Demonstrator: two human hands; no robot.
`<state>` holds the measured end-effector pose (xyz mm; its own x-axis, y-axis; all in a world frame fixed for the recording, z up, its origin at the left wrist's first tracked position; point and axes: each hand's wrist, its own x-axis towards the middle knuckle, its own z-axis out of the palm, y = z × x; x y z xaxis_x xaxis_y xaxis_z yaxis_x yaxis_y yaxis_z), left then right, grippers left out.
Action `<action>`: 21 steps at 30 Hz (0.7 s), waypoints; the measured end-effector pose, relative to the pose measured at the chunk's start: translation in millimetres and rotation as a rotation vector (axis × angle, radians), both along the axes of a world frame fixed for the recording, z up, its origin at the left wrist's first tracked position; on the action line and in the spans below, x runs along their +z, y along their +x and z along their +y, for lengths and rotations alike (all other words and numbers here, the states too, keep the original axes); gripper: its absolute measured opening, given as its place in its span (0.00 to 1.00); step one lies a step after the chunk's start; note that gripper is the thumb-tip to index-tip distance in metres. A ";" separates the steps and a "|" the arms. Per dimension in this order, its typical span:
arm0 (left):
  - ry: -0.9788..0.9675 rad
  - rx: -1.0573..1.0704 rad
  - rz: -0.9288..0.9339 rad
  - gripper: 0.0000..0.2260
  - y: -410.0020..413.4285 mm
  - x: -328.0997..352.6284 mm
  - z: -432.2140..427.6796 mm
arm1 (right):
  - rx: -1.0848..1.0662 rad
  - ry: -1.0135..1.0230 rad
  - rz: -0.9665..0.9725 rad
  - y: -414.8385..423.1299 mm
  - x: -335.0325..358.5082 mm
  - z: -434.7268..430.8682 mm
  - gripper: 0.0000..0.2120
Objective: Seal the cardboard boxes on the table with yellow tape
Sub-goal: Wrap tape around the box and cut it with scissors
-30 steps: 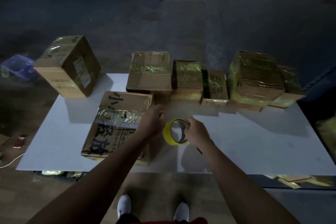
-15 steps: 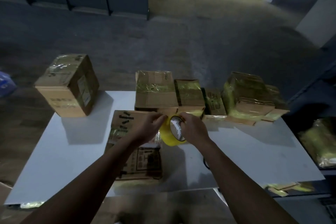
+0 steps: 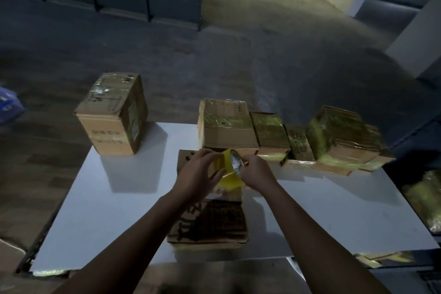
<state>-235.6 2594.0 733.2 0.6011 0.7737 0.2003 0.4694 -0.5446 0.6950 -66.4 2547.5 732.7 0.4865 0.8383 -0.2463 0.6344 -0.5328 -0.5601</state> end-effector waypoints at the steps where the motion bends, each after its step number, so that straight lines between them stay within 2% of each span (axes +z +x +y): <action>1: -0.013 0.026 -0.024 0.18 -2.8 0.4 2.2 | 0.010 -0.018 0.003 -2.4 0.2 2.2 0.16; 4: -0.013 0.075 -0.055 0.12 -9.4 3.4 10.9 | 0.042 -0.078 0.030 -8.7 5.6 5.6 0.16; 8: -0.109 0.141 -0.085 0.06 -14.0 5.7 20.0 | 0.118 -0.097 0.214 -8.8 12.6 3.1 0.21; 11: -0.214 0.264 -0.116 0.06 -15.1 0.2 25.8 | 0.145 -0.002 0.328 -7.6 18.0 0.9 0.09; 14: -0.429 0.403 -0.222 0.08 -17.6 -2.7 29.7 | 0.150 0.010 0.492 -8.6 21.6 -2.7 0.13; 17: -0.707 0.458 -0.396 0.07 -19.3 -3.2 29.3 | 0.187 0.119 0.418 -7.5 16.2 -4.5 0.20; 20: -0.907 0.466 -0.477 0.10 -22.7 -7.4 28.3 | 0.272 0.225 0.364 -8.0 16.6 -2.8 0.13; 21: -0.957 0.463 -0.505 0.11 -24.3 -8.6 28.0 | 0.299 0.233 0.362 -8.3 17.3 -1.6 0.14</action>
